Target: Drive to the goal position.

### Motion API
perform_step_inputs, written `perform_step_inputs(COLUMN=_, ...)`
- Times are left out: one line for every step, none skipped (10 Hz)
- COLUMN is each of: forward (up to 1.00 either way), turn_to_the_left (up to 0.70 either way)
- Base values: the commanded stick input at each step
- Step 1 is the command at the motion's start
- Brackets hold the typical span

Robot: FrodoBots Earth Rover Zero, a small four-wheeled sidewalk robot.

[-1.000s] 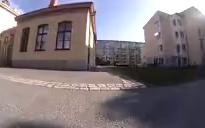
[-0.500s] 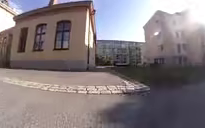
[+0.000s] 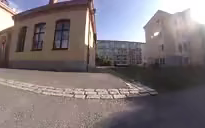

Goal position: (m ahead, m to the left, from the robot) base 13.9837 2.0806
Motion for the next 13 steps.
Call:
perform_step_inputs(forward=0.60, turn_to_the_left=0.00)
perform_step_inputs(forward=0.60, turn_to_the_left=0.00)
perform_step_inputs(forward=0.60, turn_to_the_left=0.00)
perform_step_inputs(forward=0.60, turn_to_the_left=0.00)
perform_step_inputs(forward=0.60, turn_to_the_left=0.00)
perform_step_inputs(forward=0.60, turn_to_the_left=0.00)
perform_step_inputs(forward=0.60, turn_to_the_left=0.00)
perform_step_inputs(forward=0.60, turn_to_the_left=0.00)
perform_step_inputs(forward=0.60, turn_to_the_left=0.00)
perform_step_inputs(forward=0.60, turn_to_the_left=0.00)
perform_step_inputs(forward=0.60, turn_to_the_left=0.00)
perform_step_inputs(forward=0.60, turn_to_the_left=0.00)
perform_step_inputs(forward=0.60, turn_to_the_left=0.00)
